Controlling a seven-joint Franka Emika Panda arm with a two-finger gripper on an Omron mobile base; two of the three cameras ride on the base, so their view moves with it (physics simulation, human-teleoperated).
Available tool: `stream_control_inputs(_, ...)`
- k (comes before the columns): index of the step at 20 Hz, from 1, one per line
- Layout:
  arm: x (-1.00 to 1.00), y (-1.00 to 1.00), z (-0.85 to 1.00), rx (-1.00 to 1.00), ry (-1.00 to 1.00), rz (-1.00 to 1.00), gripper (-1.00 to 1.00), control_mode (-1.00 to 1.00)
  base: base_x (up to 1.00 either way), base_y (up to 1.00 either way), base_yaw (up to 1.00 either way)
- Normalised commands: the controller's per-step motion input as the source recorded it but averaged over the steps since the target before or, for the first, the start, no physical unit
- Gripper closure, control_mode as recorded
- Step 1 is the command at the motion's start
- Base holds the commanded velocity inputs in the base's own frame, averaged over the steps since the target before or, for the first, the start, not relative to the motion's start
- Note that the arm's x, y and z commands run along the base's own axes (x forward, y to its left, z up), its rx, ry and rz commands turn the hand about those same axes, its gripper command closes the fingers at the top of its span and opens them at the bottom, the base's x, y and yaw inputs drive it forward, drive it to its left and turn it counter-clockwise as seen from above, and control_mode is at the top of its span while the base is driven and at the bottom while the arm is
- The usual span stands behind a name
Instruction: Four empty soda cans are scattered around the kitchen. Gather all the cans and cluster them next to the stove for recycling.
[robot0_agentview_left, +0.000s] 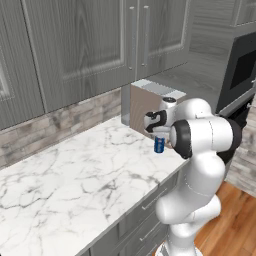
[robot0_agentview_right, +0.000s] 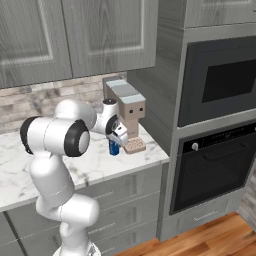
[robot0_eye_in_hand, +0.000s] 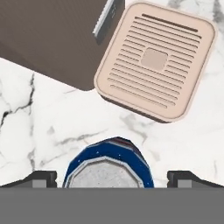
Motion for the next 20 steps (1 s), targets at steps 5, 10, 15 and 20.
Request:
stream_control_inputs(5, -0.03, 0.03, -0.15, 0.00, 0.02, -0.01, 1.00, -1.00, 0.00, 0.00, 0.00)
stream_control_inputs(10, 0.00, 0.00, -0.01, 0.00, 0.01, 0.00, 1.00, -1.00, 0.00, 0.00, 0.00)
stream_control_inputs(15, -0.07, 0.00, 0.02, 0.00, -0.02, 0.03, 1.00, -1.00, 0.00, 0.00, 0.00)
stream_control_inputs(20, -0.46, 0.00, 0.12, 0.00, -0.03, 0.12, 1.00, -1.00, 0.00, 0.00, 0.00)
